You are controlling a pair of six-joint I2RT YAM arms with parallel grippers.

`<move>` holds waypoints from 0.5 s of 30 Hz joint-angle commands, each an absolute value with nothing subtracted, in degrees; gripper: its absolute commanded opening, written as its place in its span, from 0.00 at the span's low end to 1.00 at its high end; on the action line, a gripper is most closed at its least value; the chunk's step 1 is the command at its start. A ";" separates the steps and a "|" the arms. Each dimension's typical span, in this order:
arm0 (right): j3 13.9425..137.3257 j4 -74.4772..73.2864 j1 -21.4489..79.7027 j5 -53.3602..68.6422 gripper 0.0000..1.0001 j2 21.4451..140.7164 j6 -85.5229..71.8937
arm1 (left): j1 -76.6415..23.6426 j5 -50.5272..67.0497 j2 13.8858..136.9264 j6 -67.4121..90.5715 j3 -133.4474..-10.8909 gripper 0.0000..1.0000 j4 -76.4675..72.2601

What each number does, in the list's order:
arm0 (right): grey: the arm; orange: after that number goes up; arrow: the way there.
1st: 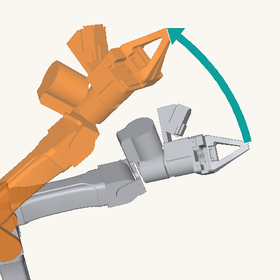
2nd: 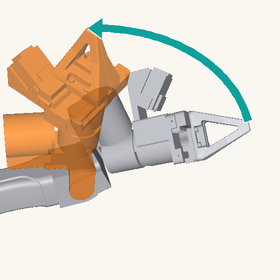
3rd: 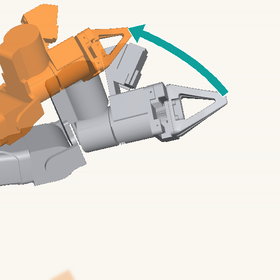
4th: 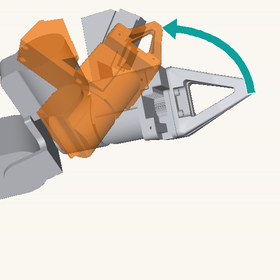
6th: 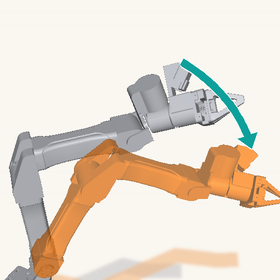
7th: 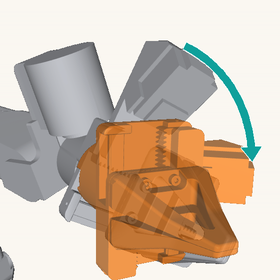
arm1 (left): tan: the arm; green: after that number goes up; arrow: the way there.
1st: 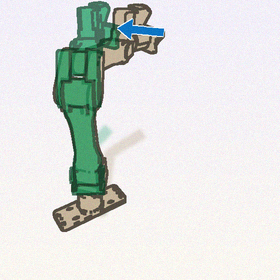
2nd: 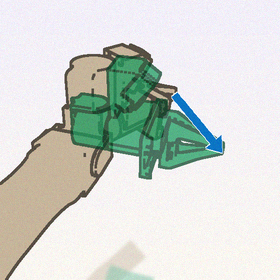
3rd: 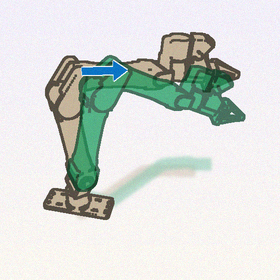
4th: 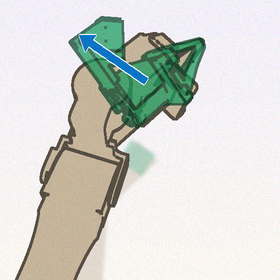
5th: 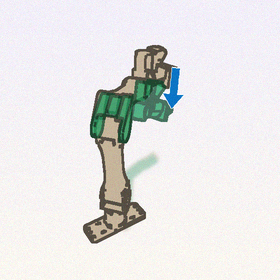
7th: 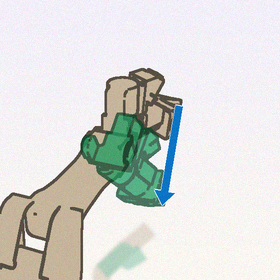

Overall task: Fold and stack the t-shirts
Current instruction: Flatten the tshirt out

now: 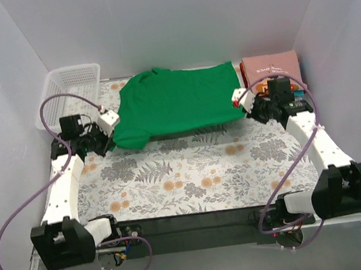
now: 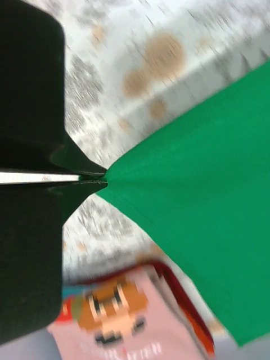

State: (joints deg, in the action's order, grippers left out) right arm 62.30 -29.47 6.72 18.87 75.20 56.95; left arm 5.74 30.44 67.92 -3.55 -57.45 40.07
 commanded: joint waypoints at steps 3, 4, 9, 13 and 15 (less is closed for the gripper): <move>48.90 -41.65 8.34 19.60 0.01 63.21 65.73 | 6.06 33.40 55.56 -19.41 -48.53 0.11 63.59; 47.56 -44.88 8.96 19.43 0.13 60.15 66.87 | 6.06 33.22 52.15 -22.12 -47.56 0.19 65.11; 45.70 -49.57 10.63 17.85 0.81 53.53 68.47 | 6.07 34.01 46.94 -24.35 -48.50 0.61 73.82; 52.88 -49.31 10.46 18.54 0.82 59.99 65.32 | 6.06 35.85 51.57 -17.51 -51.84 0.62 69.36; 56.23 -48.70 10.37 19.77 0.76 64.84 60.92 | 6.15 37.00 57.11 -9.88 -52.91 0.61 61.58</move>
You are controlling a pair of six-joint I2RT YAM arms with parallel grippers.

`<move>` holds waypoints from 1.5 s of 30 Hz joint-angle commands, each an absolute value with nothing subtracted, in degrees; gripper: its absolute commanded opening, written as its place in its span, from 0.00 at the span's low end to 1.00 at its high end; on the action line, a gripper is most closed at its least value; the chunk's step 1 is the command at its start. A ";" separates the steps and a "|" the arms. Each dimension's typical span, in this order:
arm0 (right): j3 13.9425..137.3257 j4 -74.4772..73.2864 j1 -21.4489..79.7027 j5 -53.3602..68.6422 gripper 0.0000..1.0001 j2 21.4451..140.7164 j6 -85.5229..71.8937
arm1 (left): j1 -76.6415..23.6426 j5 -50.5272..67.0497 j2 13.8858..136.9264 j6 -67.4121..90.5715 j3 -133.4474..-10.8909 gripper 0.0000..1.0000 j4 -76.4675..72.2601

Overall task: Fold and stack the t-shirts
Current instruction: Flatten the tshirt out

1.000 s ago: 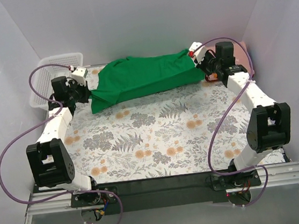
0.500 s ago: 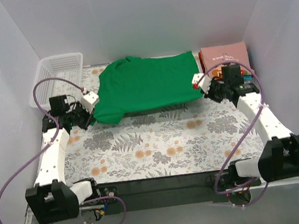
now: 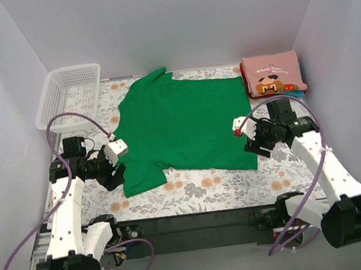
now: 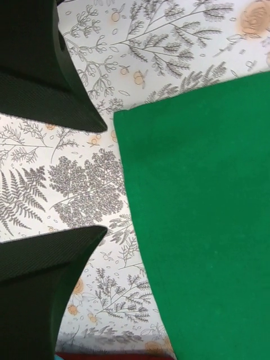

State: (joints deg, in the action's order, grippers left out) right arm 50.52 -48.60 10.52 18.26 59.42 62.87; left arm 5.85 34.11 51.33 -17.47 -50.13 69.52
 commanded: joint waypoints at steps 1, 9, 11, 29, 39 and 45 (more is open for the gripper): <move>58.08 -48.52 10.46 20.73 0.70 70.43 58.47 | 6.15 37.35 59.04 -7.15 -53.95 0.58 58.74; 72.15 -44.05 10.55 17.94 0.38 92.88 40.45 | 5.37 32.18 79.53 12.73 -60.12 0.33 35.96; 72.77 -42.72 10.55 16.00 0.34 97.54 38.85 | 4.49 27.28 83.13 12.48 -59.68 0.31 33.41; 70.51 -36.47 10.55 4.92 0.33 109.96 40.33 | -7.03 8.26 72.71 2.99 -34.82 0.23 39.78; 65.99 -39.81 11.07 7.73 0.40 95.98 41.40 | -7.91 13.62 59.75 5.62 -41.97 0.29 52.21; 74.35 -41.92 11.08 12.74 0.40 101.67 36.13 | -7.91 17.66 73.09 14.14 -52.89 0.30 43.10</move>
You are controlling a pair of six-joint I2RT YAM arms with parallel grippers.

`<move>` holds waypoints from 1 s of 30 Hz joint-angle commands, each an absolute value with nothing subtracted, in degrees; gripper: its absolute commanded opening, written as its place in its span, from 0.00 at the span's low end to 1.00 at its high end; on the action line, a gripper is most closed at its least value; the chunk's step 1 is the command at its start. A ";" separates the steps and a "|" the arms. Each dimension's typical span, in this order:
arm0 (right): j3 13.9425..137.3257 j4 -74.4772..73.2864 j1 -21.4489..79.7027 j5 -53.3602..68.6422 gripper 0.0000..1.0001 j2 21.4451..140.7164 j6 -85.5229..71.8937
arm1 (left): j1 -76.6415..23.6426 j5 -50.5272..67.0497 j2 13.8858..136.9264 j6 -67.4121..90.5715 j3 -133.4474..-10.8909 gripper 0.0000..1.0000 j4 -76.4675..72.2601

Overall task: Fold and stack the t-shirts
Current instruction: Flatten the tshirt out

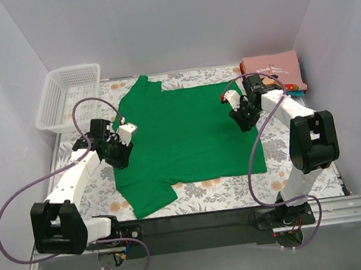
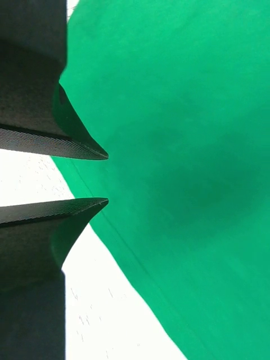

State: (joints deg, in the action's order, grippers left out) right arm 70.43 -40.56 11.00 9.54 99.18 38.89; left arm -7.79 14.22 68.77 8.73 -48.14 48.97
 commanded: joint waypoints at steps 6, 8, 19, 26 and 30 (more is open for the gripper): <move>76.73 -40.87 11.07 12.83 0.37 109.06 33.67 | -7.91 15.82 84.00 18.98 -54.41 0.30 35.08; 76.64 -39.82 11.08 12.83 0.37 110.21 33.40 | -7.91 13.46 85.42 19.34 -52.22 0.30 32.80; 64.62 -34.72 11.86 9.58 0.37 108.82 36.39 | -7.91 6.33 75.60 15.73 -34.46 0.29 34.62; 63.44 -38.93 12.31 12.57 0.39 98.71 36.65 | -7.91 10.54 67.59 14.42 -37.69 0.31 43.14; 74.24 -39.55 10.73 14.32 0.44 98.52 33.50 | -7.91 15.64 73.17 16.16 -51.82 0.47 42.28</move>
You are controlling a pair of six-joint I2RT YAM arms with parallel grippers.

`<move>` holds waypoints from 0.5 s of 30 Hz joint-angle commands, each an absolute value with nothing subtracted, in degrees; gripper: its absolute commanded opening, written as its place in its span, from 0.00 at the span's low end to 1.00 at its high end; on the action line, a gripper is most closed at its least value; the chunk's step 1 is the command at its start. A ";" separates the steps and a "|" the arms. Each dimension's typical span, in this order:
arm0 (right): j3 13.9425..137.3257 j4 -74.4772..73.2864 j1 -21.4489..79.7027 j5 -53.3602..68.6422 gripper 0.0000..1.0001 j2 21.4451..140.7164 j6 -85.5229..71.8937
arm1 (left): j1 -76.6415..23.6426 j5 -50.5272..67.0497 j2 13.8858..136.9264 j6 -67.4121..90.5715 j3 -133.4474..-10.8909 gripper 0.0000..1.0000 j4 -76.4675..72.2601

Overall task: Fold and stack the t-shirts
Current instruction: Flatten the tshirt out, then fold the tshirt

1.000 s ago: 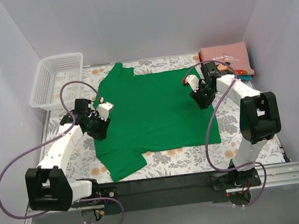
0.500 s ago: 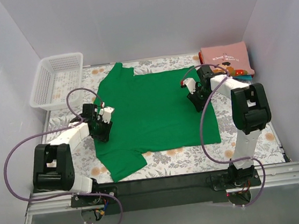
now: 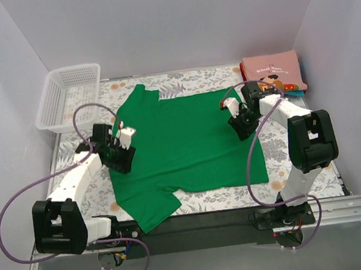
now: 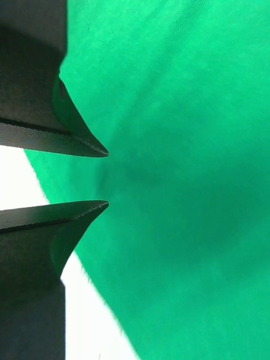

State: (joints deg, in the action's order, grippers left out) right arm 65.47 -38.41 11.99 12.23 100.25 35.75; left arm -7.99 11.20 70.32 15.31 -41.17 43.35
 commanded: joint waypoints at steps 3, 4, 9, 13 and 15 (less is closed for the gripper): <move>86.45 -39.29 9.85 13.89 0.43 103.86 29.90 | -7.91 18.80 80.48 19.58 -66.23 0.53 38.77; 90.05 -39.29 9.58 13.45 0.42 105.63 29.10 | -7.91 19.07 85.73 20.47 -72.36 0.53 37.54; 110.51 -38.67 8.88 8.89 0.31 119.25 24.35 | -7.82 15.83 100.17 26.80 -88.13 0.53 27.79; 120.04 -36.48 8.53 7.56 0.29 127.43 22.07 | -7.82 12.66 109.58 29.79 -97.72 0.51 23.65; 121.63 -33.67 8.52 6.77 0.30 130.60 21.53 | -7.82 11.17 114.51 30.67 -102.38 0.51 22.59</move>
